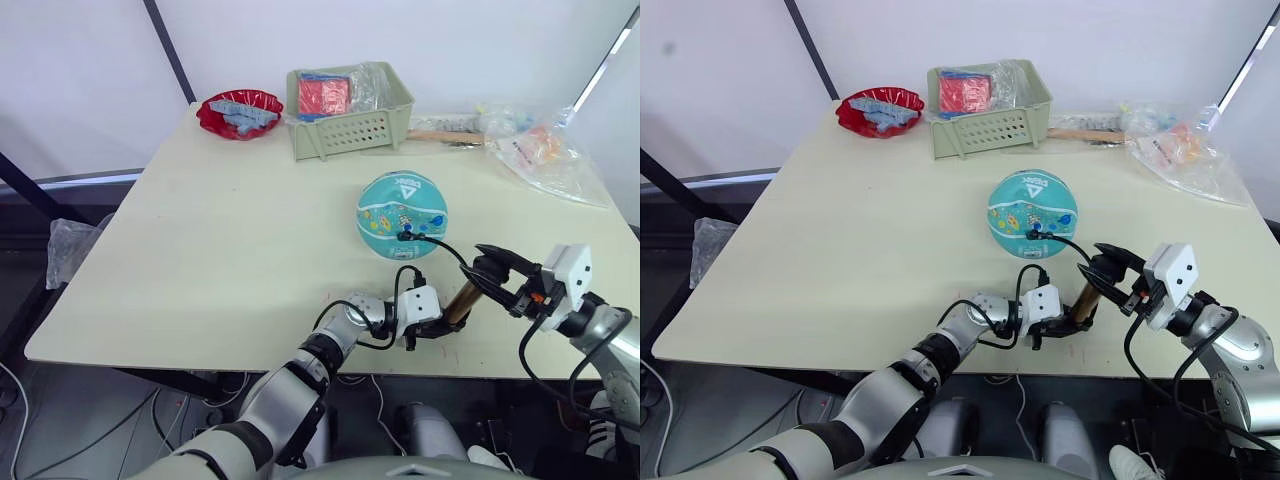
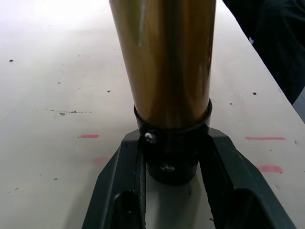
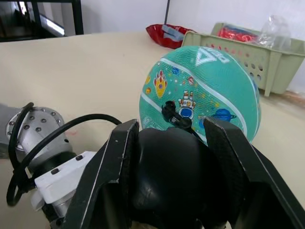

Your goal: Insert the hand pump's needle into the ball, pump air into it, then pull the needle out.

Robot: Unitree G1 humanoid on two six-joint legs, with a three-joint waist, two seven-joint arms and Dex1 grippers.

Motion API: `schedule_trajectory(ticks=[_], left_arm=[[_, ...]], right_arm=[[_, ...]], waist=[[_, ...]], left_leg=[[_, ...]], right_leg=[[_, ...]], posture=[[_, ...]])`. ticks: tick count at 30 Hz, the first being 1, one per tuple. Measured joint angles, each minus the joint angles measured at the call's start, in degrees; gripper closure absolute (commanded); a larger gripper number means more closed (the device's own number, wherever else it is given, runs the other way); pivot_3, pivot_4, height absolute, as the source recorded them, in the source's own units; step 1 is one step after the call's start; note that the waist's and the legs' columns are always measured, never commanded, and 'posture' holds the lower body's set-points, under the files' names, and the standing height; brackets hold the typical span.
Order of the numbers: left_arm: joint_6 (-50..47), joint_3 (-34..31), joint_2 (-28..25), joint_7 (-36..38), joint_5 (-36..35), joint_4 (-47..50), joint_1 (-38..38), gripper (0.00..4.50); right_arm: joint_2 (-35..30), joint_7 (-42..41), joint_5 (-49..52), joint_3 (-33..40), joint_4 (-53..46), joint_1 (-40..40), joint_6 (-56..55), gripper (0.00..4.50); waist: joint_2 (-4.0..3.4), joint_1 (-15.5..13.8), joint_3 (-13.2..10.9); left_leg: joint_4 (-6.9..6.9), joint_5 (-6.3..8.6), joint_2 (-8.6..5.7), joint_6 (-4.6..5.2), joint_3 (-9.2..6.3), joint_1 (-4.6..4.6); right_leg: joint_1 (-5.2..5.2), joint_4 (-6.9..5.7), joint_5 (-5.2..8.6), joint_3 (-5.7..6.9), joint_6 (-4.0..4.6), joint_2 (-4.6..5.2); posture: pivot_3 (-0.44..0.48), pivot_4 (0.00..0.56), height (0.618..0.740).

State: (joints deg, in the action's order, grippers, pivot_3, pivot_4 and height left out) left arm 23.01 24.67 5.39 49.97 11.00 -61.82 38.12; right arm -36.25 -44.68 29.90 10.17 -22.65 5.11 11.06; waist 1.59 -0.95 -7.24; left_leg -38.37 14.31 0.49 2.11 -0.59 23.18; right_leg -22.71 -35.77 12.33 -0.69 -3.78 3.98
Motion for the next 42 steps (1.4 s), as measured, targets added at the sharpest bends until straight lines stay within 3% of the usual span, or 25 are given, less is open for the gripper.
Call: schedule_trajectory(ticks=[7,14,20,27,33,42], left_arm=[[0.2,-0.5,0.5,0.1,-0.1,0.0,0.5,3.42],[0.6,-0.5,0.6,0.2,-0.1,0.0,0.5,3.42],[0.9,-0.5,0.7,0.3,0.0,0.0,0.6,3.42],[1.0,-0.5,0.7,0.0,0.1,-0.8,0.9,3.42],[1.0,-0.5,0.6,-0.1,0.3,-1.5,0.9,3.42],[1.0,-0.5,0.5,-0.3,0.3,-1.8,0.7,3.42]], right_arm=[[-8.5,-1.7,11.3,6.6,-1.1,-6.6,10.5,2.87],[-17.4,-0.8,25.6,16.6,-2.2,-15.2,21.9,2.87],[-19.0,-0.1,27.8,18.6,-2.2,-16.8,25.2,2.87],[-14.5,-1.3,22.7,18.2,-4.5,-10.5,20.2,2.87],[-7.3,-2.6,12.9,10.2,-3.4,-4.3,10.5,2.87],[-0.1,-2.3,1.4,1.4,1.2,1.0,-0.4,2.87]], waist=[[-0.60,-0.1,-0.5],[-0.66,-0.1,-0.7],[-0.62,-0.2,-0.7],[-0.41,-0.3,-0.6],[0.16,-0.2,-0.2],[0.34,-0.1,0.0]], left_leg=[[-0.05,0.00,-0.05,0.01,0.03,0.11],[-0.09,-0.01,-0.08,0.02,-0.04,0.42],[-0.10,-0.01,-0.08,0.02,-0.02,0.55],[-0.12,-0.01,-0.07,0.03,0.01,0.46],[-0.11,-0.01,-0.04,0.02,-0.05,0.43],[-0.04,0.00,0.03,0.01,-0.05,0.16]], right_leg=[[-0.02,0.04,-0.01,-0.04,-0.01,0.09],[-0.29,0.06,-0.01,0.00,-0.02,0.08],[-0.42,0.06,-0.02,-0.03,-0.02,0.09],[-0.38,0.03,-0.03,-0.05,-0.03,0.06],[-0.35,0.03,-0.02,0.02,-0.02,0.04],[-0.10,0.05,0.00,0.06,-0.01,0.03]], posture=[[0.000,0.150,0.740],[0.000,0.150,0.740],[0.000,0.150,0.740],[0.000,0.150,0.740],[0.000,0.150,0.740],[0.000,0.150,0.740]])
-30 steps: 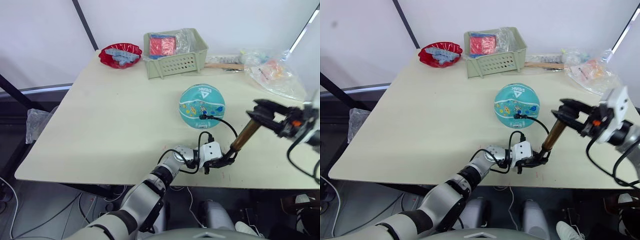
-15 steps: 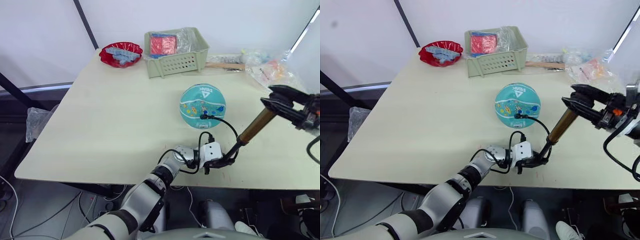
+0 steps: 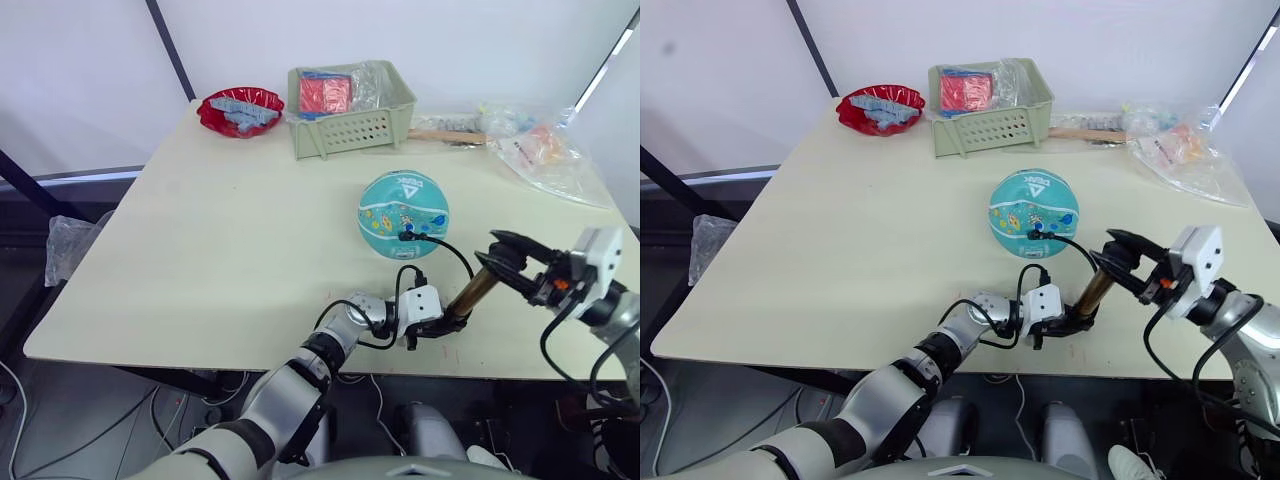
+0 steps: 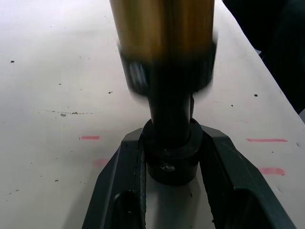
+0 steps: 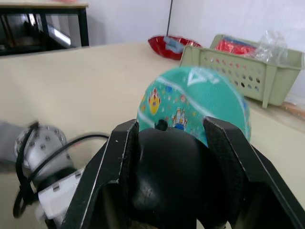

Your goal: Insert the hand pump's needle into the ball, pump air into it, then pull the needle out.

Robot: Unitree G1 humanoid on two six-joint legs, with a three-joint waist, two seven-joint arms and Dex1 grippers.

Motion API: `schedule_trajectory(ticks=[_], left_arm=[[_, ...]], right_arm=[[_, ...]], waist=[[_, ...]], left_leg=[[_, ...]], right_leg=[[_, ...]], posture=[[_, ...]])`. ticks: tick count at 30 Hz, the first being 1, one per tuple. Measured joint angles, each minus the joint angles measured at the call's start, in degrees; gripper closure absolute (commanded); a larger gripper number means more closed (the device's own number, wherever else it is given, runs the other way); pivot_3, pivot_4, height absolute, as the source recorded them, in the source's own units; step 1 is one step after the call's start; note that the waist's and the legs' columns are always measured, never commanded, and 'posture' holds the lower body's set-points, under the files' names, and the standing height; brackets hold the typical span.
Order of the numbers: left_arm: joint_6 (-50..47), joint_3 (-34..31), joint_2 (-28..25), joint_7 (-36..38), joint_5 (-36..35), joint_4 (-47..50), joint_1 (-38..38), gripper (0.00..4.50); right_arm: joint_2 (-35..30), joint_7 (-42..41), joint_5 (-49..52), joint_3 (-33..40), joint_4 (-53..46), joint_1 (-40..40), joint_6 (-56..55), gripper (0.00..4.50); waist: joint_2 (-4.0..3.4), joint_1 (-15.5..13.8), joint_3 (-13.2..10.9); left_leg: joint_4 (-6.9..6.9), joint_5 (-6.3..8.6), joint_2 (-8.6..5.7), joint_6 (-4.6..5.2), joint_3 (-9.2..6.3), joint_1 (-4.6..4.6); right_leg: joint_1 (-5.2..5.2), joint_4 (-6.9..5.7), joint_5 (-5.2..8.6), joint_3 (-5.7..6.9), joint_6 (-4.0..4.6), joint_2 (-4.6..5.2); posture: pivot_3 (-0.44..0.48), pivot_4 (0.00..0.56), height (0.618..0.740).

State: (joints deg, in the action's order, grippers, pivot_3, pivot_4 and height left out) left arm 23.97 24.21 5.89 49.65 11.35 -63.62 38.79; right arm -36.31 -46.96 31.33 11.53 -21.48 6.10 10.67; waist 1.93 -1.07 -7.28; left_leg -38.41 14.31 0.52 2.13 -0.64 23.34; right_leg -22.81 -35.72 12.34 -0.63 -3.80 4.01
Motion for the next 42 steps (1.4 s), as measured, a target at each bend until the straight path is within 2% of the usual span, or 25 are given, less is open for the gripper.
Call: schedule_trajectory(ticks=[5,10,18,23,29,35,42], left_arm=[[0.1,0.0,-0.2,0.0,0.2,0.0,-0.2,3.42],[0.2,0.0,0.0,0.0,0.1,0.1,-0.1,3.42],[0.7,-0.2,0.3,0.2,-0.2,0.3,0.3,3.42],[0.9,-0.6,0.3,0.4,-0.3,0.4,0.3,3.42],[1.1,-1.1,0.3,0.9,-0.3,0.4,0.3,3.42],[1.4,-1.3,0.4,1.5,-0.4,0.4,0.2,3.42],[1.4,-1.6,0.2,1.4,-0.4,0.3,-0.1,3.42]], right_arm=[[0.9,0.1,-2.7,-2.1,0.6,0.3,-1.8,2.87],[-2.2,-0.9,-0.5,-1.0,0.0,-1.8,1.9,2.87],[-11.5,-2.9,10.7,6.4,-1.1,-8.2,14.0,2.87],[-17.1,-3.2,18.3,12.3,-1.4,-14.2,20.4,2.87],[-20.7,-3.2,22.1,14.9,-1.0,-18.7,24.3,2.87],[-19.0,-2.5,22.8,18.4,-3.3,-15.9,24.6,2.87],[-12.0,-1.6,16.2,15.1,-5.8,-7.8,17.4,2.87]], waist=[[-0.05,0.1,0.0],[-0.16,0.0,-0.1],[-0.75,-0.1,-0.7],[-0.77,-0.1,-0.9],[-0.74,0.0,-1.0],[-0.68,-0.1,-1.0],[-0.50,0.1,-0.9]], left_leg=[[0.10,0.02,0.06,0.00,0.04,-0.32],[0.10,0.02,0.06,0.00,0.05,-0.30],[0.06,0.02,0.01,0.01,0.09,-0.15],[0.02,0.02,0.00,0.01,0.05,-0.03],[0.01,0.01,0.01,0.02,0.03,0.11],[0.00,0.01,-0.01,0.02,0.00,0.39],[0.00,0.01,-0.01,0.02,0.01,0.31]], right_leg=[[0.21,0.01,0.12,0.02,-0.04,0.02],[0.22,0.02,0.10,0.01,0.00,0.04],[0.13,0.02,0.07,-0.04,0.01,0.09],[0.09,0.04,0.06,-0.02,0.02,0.10],[-0.06,0.04,0.04,0.00,0.04,0.10],[-0.32,0.04,0.03,0.01,0.03,0.08],[-0.30,0.01,0.04,0.02,0.03,0.03]], posture=[[0.000,0.150,0.740],[0.000,0.150,0.740],[0.000,0.150,0.740],[0.000,0.150,0.740],[0.000,0.150,0.740],[0.000,0.150,0.740],[0.000,0.150,0.740]])
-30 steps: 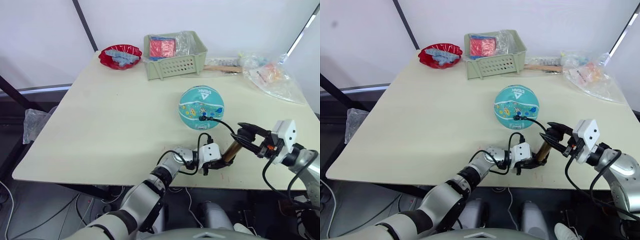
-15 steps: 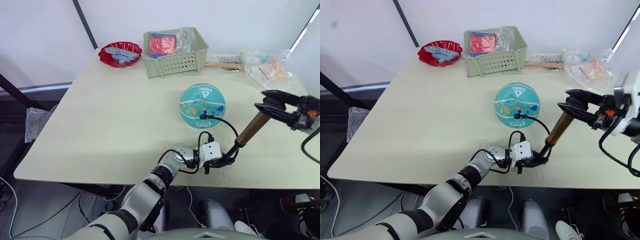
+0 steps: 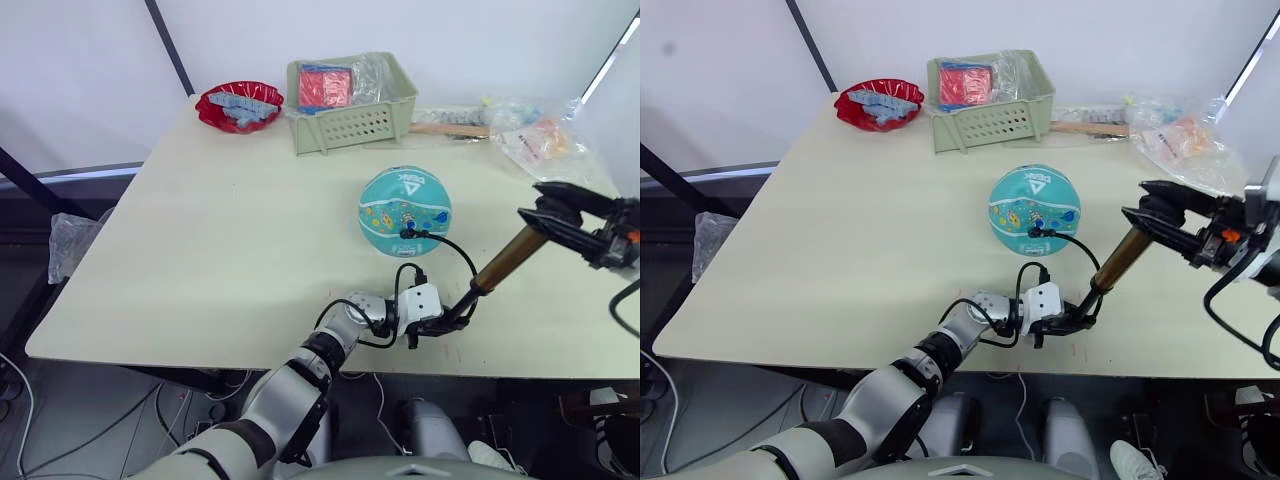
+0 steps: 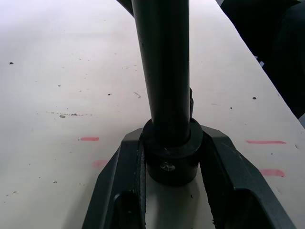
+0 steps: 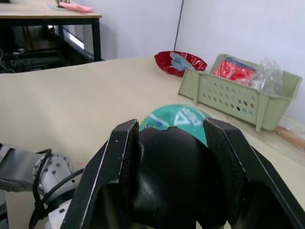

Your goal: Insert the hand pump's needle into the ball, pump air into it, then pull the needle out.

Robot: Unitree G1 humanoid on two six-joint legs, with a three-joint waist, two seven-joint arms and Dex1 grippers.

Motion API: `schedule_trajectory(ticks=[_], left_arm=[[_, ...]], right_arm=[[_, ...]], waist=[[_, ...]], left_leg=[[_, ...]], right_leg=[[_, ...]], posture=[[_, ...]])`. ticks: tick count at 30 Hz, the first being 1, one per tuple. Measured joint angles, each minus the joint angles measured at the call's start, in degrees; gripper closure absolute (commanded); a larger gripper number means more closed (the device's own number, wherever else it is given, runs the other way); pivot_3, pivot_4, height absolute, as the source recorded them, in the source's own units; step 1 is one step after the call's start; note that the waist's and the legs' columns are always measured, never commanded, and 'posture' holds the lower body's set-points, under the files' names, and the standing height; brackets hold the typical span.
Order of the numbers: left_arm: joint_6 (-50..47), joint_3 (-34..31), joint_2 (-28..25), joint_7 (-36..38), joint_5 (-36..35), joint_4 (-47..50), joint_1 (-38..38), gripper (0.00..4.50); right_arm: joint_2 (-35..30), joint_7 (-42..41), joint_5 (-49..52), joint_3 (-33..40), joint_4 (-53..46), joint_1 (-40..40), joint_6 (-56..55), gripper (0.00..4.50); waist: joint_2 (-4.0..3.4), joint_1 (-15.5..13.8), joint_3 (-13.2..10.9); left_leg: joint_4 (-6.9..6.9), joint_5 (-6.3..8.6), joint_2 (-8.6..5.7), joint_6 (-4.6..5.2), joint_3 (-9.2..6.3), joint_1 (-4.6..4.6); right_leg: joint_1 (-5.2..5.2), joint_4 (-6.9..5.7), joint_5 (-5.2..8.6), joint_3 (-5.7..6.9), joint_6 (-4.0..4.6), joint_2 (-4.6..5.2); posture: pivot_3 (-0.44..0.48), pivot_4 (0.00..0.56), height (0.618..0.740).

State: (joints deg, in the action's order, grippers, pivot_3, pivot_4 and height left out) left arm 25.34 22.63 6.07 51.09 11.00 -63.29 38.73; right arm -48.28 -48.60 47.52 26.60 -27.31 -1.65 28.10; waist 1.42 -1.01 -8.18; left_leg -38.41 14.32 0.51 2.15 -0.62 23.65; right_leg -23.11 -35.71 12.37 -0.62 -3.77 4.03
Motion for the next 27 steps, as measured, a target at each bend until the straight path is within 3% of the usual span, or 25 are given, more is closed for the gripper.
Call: schedule_trajectory(ticks=[9,14,21,27], left_arm=[[-0.6,-0.2,0.0,0.0,0.1,0.0,-0.5,3.42],[-0.8,-0.2,0.0,-0.1,0.2,0.1,-0.6,3.42],[-0.9,-0.2,0.1,-0.1,0.2,0.1,-0.6,3.42],[-0.9,-0.3,0.1,0.0,0.0,0.3,-0.5,3.42]], right_arm=[[10.9,3.1,-13.8,-11.2,1.3,8.6,-13.7,2.87],[13.8,4.1,-19.4,-15.8,4.0,10.5,-18.6,2.87],[14.0,4.4,-19.7,-16.0,3.8,10.0,-19.0,2.87],[9.3,3.5,-14.8,-14.1,3.5,5.4,-11.5,2.87]], waist=[[0.51,0.0,0.4],[0.52,0.1,0.5],[0.52,0.1,0.5],[0.12,0.0,0.1]], left_leg=[[0.02,0.00,-0.02,0.00,-0.08,-0.03],[0.02,0.01,0.07,-0.01,-0.04,-0.27],[0.11,0.01,0.11,-0.02,-0.03,-0.56],[0.10,0.01,0.08,-0.01,0.03,-0.48]], right_leg=[[0.03,-0.01,0.01,0.08,0.01,-0.04],[0.24,-0.01,0.02,0.07,0.01,-0.02],[0.48,0.00,0.13,0.07,-0.10,-0.01],[0.43,0.00,0.04,0.03,0.03,0.06]], posture=[[0.000,0.150,0.740],[0.000,0.150,0.740],[0.000,0.150,0.740],[0.000,0.150,0.740]])
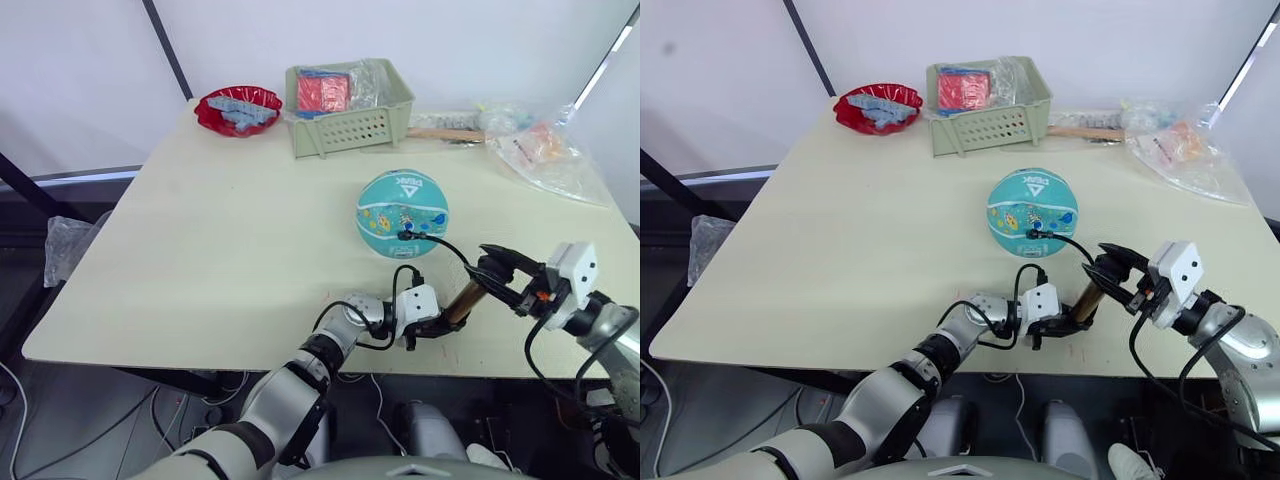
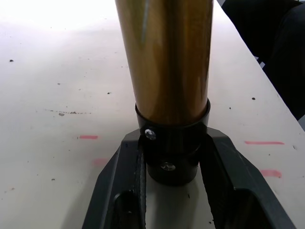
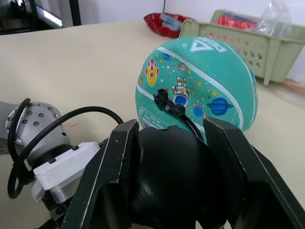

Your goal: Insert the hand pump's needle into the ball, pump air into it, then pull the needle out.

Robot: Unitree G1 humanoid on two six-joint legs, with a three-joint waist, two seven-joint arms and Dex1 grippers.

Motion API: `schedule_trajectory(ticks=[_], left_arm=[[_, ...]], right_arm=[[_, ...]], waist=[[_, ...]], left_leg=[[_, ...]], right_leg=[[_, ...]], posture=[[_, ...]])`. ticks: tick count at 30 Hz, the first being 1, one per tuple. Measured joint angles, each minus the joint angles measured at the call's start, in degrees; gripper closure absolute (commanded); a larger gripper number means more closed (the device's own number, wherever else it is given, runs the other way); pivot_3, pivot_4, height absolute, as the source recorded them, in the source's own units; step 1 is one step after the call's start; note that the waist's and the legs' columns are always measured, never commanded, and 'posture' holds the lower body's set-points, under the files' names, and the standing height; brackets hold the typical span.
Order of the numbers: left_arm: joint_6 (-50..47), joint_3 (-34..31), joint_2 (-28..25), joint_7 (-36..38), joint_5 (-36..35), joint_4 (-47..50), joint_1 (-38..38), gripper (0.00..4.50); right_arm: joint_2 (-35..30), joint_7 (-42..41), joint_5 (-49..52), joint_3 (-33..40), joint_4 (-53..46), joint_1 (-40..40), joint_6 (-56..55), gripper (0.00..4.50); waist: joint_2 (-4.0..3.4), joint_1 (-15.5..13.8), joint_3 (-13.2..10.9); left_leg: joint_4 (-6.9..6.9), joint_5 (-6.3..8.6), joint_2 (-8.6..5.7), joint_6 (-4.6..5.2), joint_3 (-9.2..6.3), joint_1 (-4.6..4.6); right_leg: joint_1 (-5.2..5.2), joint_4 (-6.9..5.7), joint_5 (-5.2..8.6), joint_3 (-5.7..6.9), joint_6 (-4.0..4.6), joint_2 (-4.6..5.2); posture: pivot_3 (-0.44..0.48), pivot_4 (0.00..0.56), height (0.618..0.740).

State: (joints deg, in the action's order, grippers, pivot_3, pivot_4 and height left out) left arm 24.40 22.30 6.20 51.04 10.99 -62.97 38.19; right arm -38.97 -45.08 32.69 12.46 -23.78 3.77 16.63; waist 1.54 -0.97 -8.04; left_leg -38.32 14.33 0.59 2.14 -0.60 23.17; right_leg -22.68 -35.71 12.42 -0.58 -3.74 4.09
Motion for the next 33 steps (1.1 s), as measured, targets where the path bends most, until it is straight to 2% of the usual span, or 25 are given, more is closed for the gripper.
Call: schedule_trajectory(ticks=[4,11,17,25,30,33], left_arm=[[0.0,-0.3,0.2,0.3,-0.2,0.5,0.1,3.42],[0.1,-0.3,0.2,0.8,-0.4,0.8,0.1,3.42],[0.2,-0.3,0.3,0.8,-0.4,0.8,0.0,3.42],[0.2,-0.3,0.5,0.8,-0.4,0.8,0.0,3.42],[0.1,-0.3,0.4,0.4,-0.4,0.5,-0.1,3.42],[0.1,-0.3,0.1,0.3,-0.3,0.4,-0.1,3.42]], right_arm=[[-6.0,-1.3,7.9,4.5,-0.3,-5.5,7.2,2.87],[-13.2,-1.4,19.3,11.6,-1.2,-12.7,16.6,2.87],[-18.0,-0.8,24.1,14.4,-0.7,-19.2,21.8,2.87],[-18.0,-1.2,22.5,14.9,0.3,-19.0,21.9,2.87],[-12.5,-2.1,17.9,14.6,-1.2,-12.5,14.7,2.87],[-9.0,-2.1,14.7,11.9,-1.2,-9.3,10.6,2.87]], waist=[[-0.47,0.0,-0.4],[-0.53,-0.2,-0.5],[-0.52,-0.3,-0.5],[-0.52,-0.3,-0.4],[-0.34,-0.4,-0.3],[-0.11,-0.2,-0.2]], left_leg=[[-0.05,-0.01,-0.07,0.01,-0.01,0.24],[-0.08,-0.01,-0.20,0.02,-0.01,0.58],[-0.08,-0.01,-0.17,0.02,-0.05,0.61],[-0.08,-0.01,-0.17,0.02,-0.02,0.62],[-0.10,-0.01,-0.17,0.02,-0.03,0.52],[-0.12,-0.01,-0.14,0.02,-0.06,0.47]], right_leg=[[-0.18,0.02,-0.02,-0.02,0.00,0.02],[-0.50,0.01,-0.04,-0.05,-0.02,0.01],[-0.51,0.01,-0.03,-0.01,0.00,0.00],[-0.53,0.01,-0.04,-0.05,-0.01,0.00],[-0.46,-0.02,-0.10,-0.03,-0.13,-0.04],[-0.44,-0.07,-0.04,-0.01,-0.01,-0.08]], posture=[[0.000,0.150,0.740],[0.000,0.150,0.740],[0.000,0.150,0.740],[0.000,0.150,0.740],[0.000,0.150,0.740],[0.000,0.150,0.740]])
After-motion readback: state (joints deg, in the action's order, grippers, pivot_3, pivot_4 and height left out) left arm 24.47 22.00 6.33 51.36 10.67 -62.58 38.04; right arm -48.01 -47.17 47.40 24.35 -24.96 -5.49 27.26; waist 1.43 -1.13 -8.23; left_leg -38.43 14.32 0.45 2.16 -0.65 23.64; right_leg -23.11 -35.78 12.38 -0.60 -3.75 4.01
